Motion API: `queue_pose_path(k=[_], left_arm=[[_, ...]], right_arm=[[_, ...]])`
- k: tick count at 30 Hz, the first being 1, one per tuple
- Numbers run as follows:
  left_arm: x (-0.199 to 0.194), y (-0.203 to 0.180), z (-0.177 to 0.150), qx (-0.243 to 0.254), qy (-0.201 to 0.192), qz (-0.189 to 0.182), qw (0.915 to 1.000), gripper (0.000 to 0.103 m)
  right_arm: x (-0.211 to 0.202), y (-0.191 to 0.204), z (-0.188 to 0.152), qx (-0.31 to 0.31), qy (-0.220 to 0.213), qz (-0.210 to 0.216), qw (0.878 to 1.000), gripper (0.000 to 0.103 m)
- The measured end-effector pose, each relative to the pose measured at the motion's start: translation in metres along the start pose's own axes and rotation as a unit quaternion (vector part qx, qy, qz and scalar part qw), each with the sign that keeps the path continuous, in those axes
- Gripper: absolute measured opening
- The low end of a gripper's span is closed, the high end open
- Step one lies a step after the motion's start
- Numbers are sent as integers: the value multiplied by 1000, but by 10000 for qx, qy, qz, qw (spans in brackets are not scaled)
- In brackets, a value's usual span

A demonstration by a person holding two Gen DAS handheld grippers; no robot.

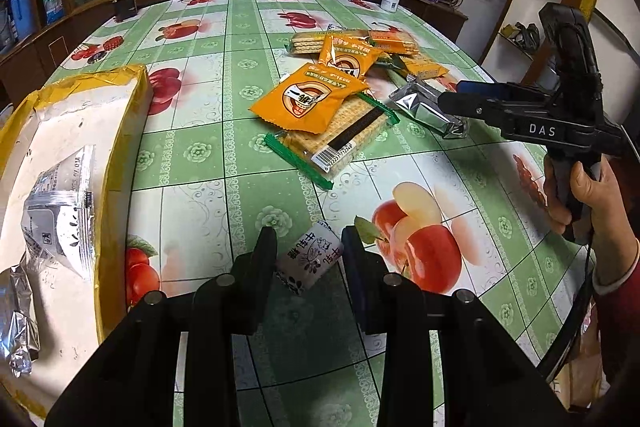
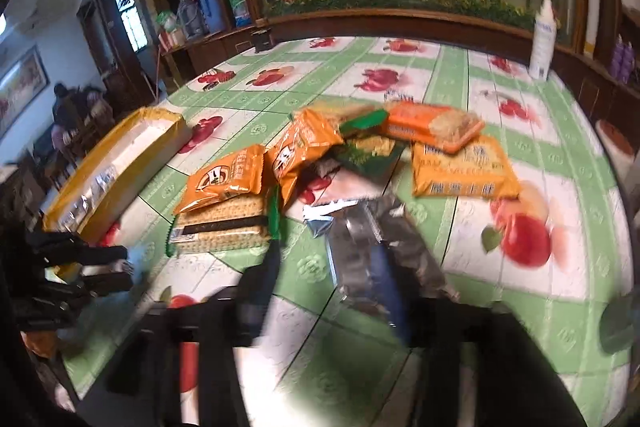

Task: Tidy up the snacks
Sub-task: 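Grasp the white milk-candy pack with the left gripper while the right grasps a silver foil bag, then carry both items over the yellow tray and open both grippers to release them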

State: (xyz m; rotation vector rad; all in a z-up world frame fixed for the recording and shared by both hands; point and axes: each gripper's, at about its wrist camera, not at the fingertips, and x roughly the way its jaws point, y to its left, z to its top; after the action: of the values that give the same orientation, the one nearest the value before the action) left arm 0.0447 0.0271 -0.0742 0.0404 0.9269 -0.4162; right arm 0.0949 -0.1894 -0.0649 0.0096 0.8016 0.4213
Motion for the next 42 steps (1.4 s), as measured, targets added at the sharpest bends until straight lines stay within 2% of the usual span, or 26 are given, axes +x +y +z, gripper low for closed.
queue_pose_path(k=[2, 6, 8, 10, 12, 13, 15, 16, 18, 22, 27, 29, 31, 35, 37, 39, 42], left_arm=[[-3, 2, 2, -52, -35, 12, 10000, 31], [-10, 5, 3, -121, -113, 33, 9999, 31], [-14, 6, 4, -154, -163, 38, 9997, 31], [-18, 9, 4, -206, -225, 52, 9995, 31], [-23, 12, 4, -266, -297, 65, 9992, 31], [-25, 13, 4, -299, -329, 94, 9990, 31], [-29, 18, 3, -378, -377, 131, 9985, 31], [-31, 20, 3, -412, -399, 145, 9983, 31], [-35, 22, 2, -452, -433, 220, 9978, 31], [-40, 29, -2, -528, -442, 265, 9973, 31], [-45, 34, -5, -617, -461, 279, 9966, 31], [-46, 35, -5, -647, -479, 266, 9964, 31], [-47, 35, -5, -652, -501, 286, 9962, 31], [-49, 36, -5, -666, -503, 280, 9961, 31], [-51, 36, -5, -666, -512, 278, 9961, 31], [-52, 37, -5, -663, -531, 284, 9960, 31], [-54, 38, -5, -689, -544, 271, 9958, 31]], right_arm=[[4, 1, 6, -349, 48, -271, 9990, 73], [29, -8, 8, -453, 518, -72, 9976, 73], [35, -8, 6, -543, 515, -232, 9969, 74], [37, -11, 5, -443, 537, -233, 9973, 59], [32, -14, 5, -176, 463, -39, 9988, 55], [27, -14, 5, -120, 382, -24, 9992, 44], [13, -11, 6, 20, 161, 74, 9998, 31], [5, -11, 7, 167, 44, 199, 9997, 26], [-5, -7, 8, 281, -77, 307, 9991, 22], [-6, 5, 5, 194, -63, 332, 9992, 22], [-2, -2, 8, 291, -26, 349, 9990, 23], [5, -4, 9, 243, 142, 352, 9990, 29], [15, -2, 6, 120, 314, 180, 9993, 41], [22, -3, 1, 102, 334, 120, 9993, 49], [30, -3, -1, 45, 488, -56, 9988, 66], [40, -4, -6, -12, 636, -185, 9978, 68], [40, -8, -8, 47, 560, -226, 9982, 68]])
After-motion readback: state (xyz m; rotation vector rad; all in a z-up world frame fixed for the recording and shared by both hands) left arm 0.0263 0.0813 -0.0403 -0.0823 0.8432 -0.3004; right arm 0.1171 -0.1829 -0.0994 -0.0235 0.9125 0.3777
